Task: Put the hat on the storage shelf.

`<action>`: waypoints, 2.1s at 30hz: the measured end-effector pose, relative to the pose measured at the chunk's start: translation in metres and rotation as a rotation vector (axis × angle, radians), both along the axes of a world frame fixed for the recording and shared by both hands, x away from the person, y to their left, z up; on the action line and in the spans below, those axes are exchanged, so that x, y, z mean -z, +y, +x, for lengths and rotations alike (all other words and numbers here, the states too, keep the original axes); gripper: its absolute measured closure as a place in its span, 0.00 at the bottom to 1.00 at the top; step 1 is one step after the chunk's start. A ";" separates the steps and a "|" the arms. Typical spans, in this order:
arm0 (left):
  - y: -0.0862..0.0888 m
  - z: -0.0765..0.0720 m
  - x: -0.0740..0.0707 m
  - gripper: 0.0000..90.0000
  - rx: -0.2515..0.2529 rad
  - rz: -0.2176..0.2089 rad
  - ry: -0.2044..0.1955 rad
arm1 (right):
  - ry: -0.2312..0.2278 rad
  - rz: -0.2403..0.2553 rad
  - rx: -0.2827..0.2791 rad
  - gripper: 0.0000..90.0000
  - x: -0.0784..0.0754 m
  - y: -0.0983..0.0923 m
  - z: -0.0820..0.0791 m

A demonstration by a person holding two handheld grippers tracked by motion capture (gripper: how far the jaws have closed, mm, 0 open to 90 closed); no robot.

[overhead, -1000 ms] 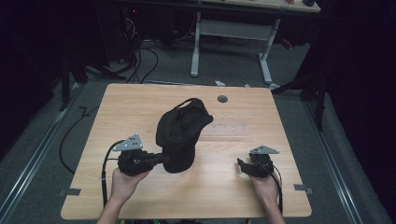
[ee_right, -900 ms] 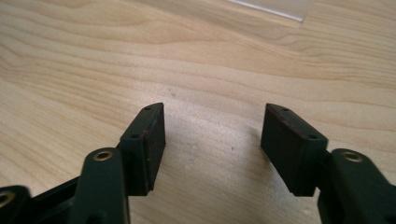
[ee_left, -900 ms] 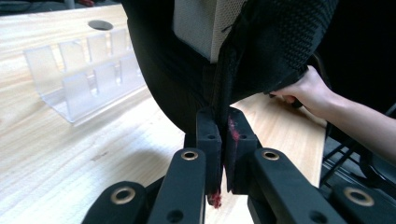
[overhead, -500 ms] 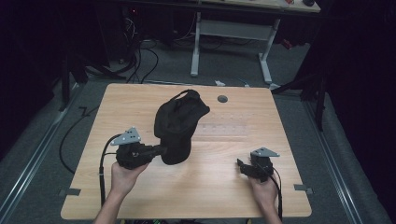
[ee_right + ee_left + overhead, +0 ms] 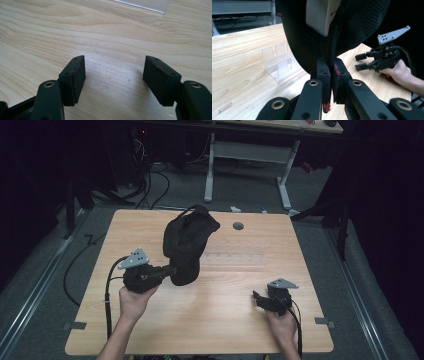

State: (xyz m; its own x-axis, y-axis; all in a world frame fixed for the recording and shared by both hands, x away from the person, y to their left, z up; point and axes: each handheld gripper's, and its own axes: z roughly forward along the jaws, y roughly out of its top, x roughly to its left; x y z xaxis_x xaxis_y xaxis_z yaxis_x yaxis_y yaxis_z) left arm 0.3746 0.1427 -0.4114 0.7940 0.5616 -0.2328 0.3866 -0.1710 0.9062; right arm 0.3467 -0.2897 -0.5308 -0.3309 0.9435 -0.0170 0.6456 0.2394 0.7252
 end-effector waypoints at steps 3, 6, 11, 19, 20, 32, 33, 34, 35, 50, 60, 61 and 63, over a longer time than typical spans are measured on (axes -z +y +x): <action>0.001 0.003 0.000 0.96 -0.003 -0.016 0.006 | 0.000 0.000 0.001 0.39 0.000 0.000 0.000; 0.002 0.005 0.000 0.96 -0.020 -0.010 0.005 | 0.000 0.000 0.000 0.39 0.000 0.000 0.000; 0.004 0.009 -0.004 0.96 -0.050 -0.014 -0.010 | 0.000 0.000 0.000 0.39 0.000 0.000 0.000; 0.002 0.020 -0.009 0.96 -0.084 0.005 -0.034 | 0.000 -0.001 -0.004 0.38 0.000 0.000 0.000; 0.001 0.021 -0.009 0.96 -0.088 0.008 -0.035 | -0.001 -0.004 -0.005 0.38 0.000 0.000 0.000; -0.013 0.042 -0.012 0.96 -0.111 0.017 -0.053 | 0.000 -0.005 -0.015 0.37 0.000 0.000 0.000; -0.015 0.043 -0.012 0.96 -0.110 0.025 -0.056 | 0.000 -0.005 -0.016 0.37 0.000 0.000 0.000; -0.017 0.045 -0.013 0.96 -0.112 0.032 -0.059 | 0.000 -0.004 -0.016 0.37 0.000 0.001 0.000; -0.019 0.046 -0.013 0.96 -0.115 0.039 -0.062 | -0.001 -0.005 -0.017 0.37 0.000 0.000 0.000; -0.041 0.066 -0.002 0.96 -0.146 0.086 -0.085 | 0.000 -0.003 -0.022 0.37 0.000 0.001 0.000; -0.044 0.071 0.009 0.96 -0.144 0.104 -0.070 | 0.000 -0.004 -0.021 0.37 0.000 0.001 0.000; -0.044 0.072 0.010 0.96 -0.145 0.106 -0.065 | -0.002 -0.006 -0.023 0.37 0.000 0.001 0.000; -0.044 0.073 0.014 0.96 -0.145 0.100 -0.046 | 0.000 -0.003 -0.021 0.37 0.000 0.001 0.000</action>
State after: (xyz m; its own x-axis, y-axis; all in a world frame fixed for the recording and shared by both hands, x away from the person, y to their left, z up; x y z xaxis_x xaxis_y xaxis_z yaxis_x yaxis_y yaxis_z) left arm 0.4475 0.0990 -0.4249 0.7118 0.6893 -0.1351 0.3718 -0.2066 0.9050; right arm 0.3464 -0.2889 -0.5311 -0.3510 0.9362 -0.0198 0.6400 0.2553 0.7247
